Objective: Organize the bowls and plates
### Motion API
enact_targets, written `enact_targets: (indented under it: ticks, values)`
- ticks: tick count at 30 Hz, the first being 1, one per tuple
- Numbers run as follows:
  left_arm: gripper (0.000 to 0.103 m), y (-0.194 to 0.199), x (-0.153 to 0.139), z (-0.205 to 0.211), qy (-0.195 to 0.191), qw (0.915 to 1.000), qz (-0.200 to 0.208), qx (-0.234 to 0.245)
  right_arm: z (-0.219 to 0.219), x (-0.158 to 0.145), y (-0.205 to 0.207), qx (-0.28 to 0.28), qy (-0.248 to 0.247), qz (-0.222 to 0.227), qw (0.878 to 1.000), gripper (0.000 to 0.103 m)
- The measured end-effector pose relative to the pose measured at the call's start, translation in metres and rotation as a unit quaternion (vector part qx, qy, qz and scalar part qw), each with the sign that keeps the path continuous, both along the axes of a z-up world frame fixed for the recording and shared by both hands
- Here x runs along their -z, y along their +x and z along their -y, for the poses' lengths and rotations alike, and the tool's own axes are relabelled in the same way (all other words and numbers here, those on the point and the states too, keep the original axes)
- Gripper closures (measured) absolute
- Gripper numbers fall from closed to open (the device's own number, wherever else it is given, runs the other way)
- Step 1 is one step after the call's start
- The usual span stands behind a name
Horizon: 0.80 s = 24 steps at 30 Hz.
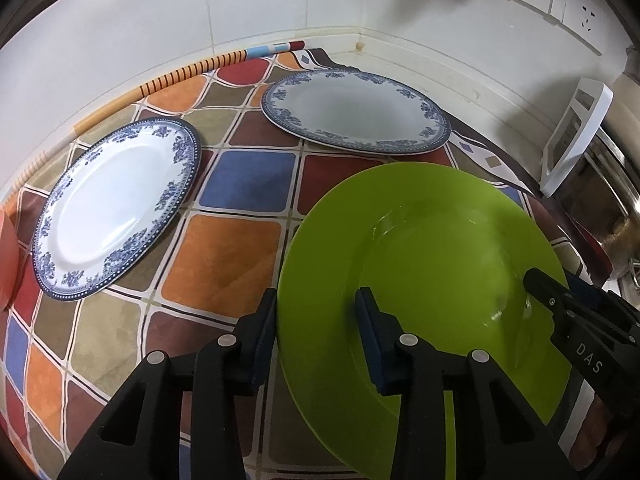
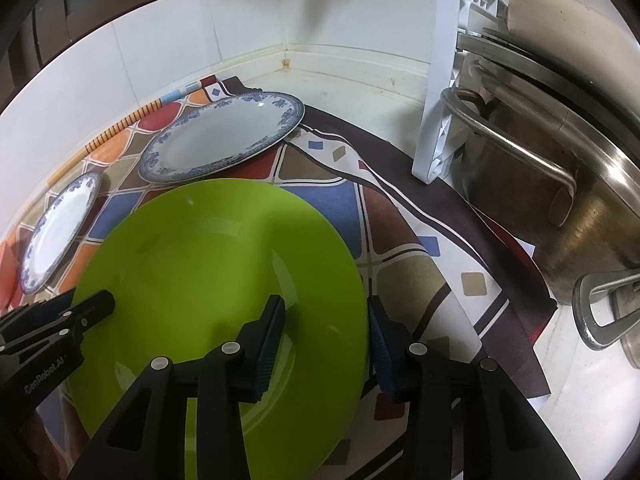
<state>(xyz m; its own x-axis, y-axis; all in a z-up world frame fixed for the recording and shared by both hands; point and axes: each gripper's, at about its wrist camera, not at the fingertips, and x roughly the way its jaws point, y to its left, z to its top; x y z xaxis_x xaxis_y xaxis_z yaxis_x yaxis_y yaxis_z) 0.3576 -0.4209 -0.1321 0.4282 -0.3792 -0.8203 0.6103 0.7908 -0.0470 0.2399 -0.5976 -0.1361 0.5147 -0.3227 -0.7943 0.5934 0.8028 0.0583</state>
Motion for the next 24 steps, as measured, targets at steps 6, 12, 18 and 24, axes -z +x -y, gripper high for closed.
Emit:
enact_targets:
  ticks: [6, 12, 18, 24]
  values:
    - [0.065, -0.004, -0.009, -0.013, -0.009, 0.9998, 0.013, -0.012, -0.003, -0.005, -0.001, -0.007, -0.001, 0.005, 1.0, 0.062]
    - [0.065, -0.011, -0.02, -0.039, -0.014, 0.9991, 0.021, -0.034, -0.017, -0.018, -0.002, -0.026, -0.014, 0.011, 1.0, 0.062]
    - [0.065, -0.02, -0.035, -0.078, -0.02, 0.997, 0.03, -0.068, -0.043, -0.031, -0.002, -0.057, -0.019, 0.019, 0.998, 0.062]
    - [0.065, -0.029, -0.05, -0.12, -0.026, 0.9937, 0.042, -0.1, -0.077, -0.047, -0.001, -0.091, -0.028, 0.031, 0.995, 0.062]
